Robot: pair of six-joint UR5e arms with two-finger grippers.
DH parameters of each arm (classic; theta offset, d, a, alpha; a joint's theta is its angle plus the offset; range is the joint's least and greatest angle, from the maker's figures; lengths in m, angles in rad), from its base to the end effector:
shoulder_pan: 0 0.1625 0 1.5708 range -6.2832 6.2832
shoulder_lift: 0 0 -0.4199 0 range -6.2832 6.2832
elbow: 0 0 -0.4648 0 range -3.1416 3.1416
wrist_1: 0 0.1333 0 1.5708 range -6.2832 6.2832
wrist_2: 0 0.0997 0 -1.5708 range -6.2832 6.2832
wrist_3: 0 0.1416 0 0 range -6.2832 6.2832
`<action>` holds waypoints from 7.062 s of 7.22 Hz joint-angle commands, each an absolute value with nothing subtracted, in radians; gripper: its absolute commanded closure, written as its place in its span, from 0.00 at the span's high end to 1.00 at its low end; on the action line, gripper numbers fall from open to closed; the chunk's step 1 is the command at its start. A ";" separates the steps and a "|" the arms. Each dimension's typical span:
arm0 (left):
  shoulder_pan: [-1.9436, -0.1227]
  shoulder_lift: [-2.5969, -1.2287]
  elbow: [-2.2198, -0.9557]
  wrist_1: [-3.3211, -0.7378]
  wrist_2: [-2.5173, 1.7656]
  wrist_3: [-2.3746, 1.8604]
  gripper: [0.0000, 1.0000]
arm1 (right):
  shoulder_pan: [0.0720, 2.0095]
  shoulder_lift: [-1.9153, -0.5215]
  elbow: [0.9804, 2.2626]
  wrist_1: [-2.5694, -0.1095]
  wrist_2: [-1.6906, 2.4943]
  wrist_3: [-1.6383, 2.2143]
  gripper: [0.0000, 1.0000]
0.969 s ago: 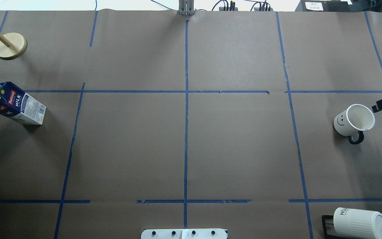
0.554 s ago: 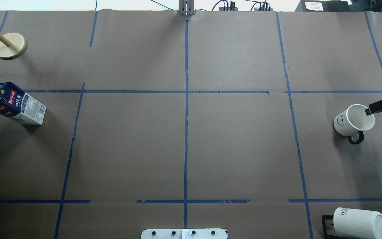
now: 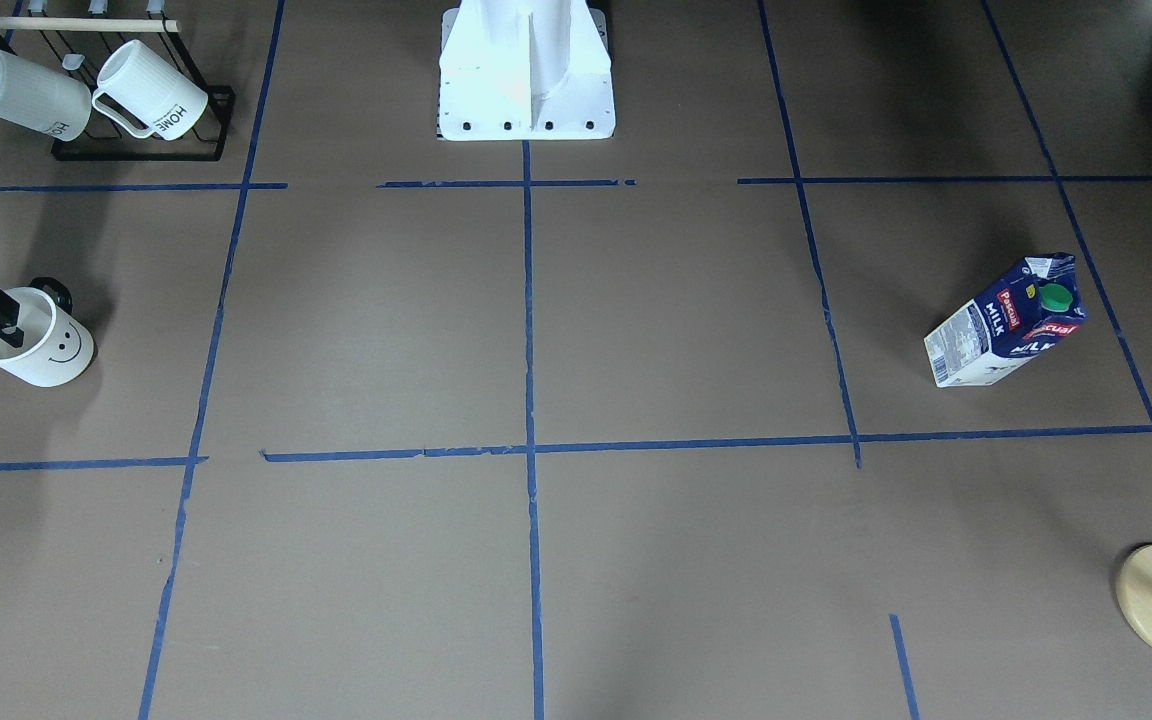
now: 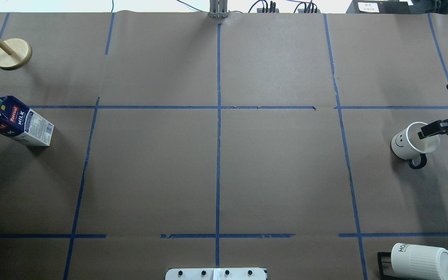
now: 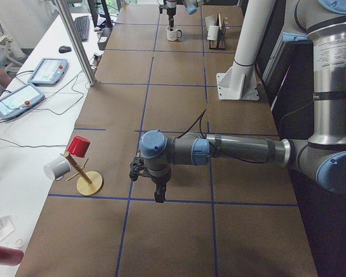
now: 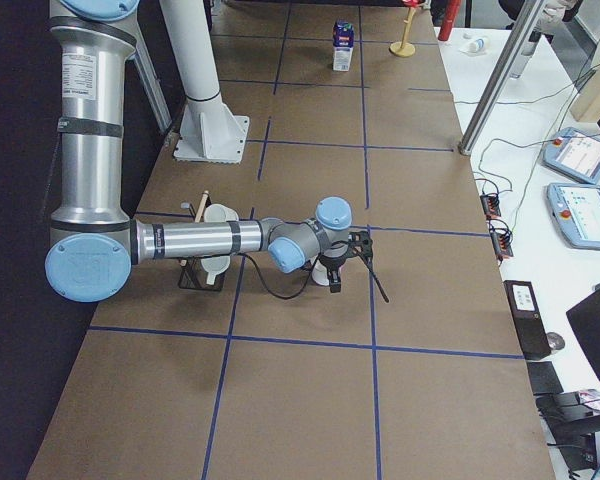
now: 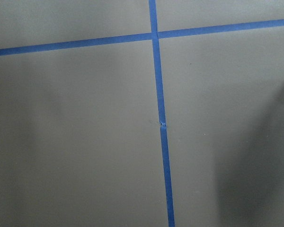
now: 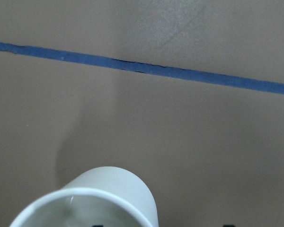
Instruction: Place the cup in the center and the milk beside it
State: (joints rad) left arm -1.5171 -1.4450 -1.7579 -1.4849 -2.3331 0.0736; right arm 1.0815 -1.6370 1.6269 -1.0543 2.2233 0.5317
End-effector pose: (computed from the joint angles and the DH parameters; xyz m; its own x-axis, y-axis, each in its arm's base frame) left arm -0.0082 -0.5096 0.6554 0.7172 0.0952 -0.6903 -0.1067 0.9939 0.0262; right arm -0.2302 -0.5331 0.6362 0.6936 -0.1546 0.7036 0.0689 0.9865 0.1489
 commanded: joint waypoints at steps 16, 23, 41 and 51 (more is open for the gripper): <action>-1.517 -1.447 -1.764 -1.486 -2.338 0.074 1.00 | 0.647 -0.842 1.514 -1.516 1.956 1.037 0.00; -1.517 -1.445 -1.764 -1.486 -2.338 0.074 1.00 | 0.607 -0.813 1.468 -1.482 1.930 1.039 0.02; -1.417 -1.617 -1.914 -1.574 -2.399 -0.208 1.00 | 1.473 -1.647 1.778 -1.624 2.289 -0.157 1.00; -1.132 -1.667 -1.807 -1.673 -2.232 -0.595 1.00 | 1.473 -1.666 1.770 -1.621 2.289 -0.163 1.00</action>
State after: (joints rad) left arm -1.1454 -1.6709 -1.8481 -1.6215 -2.2475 -0.5923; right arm 1.4722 -1.6658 1.7714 -1.6214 2.2887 -0.1626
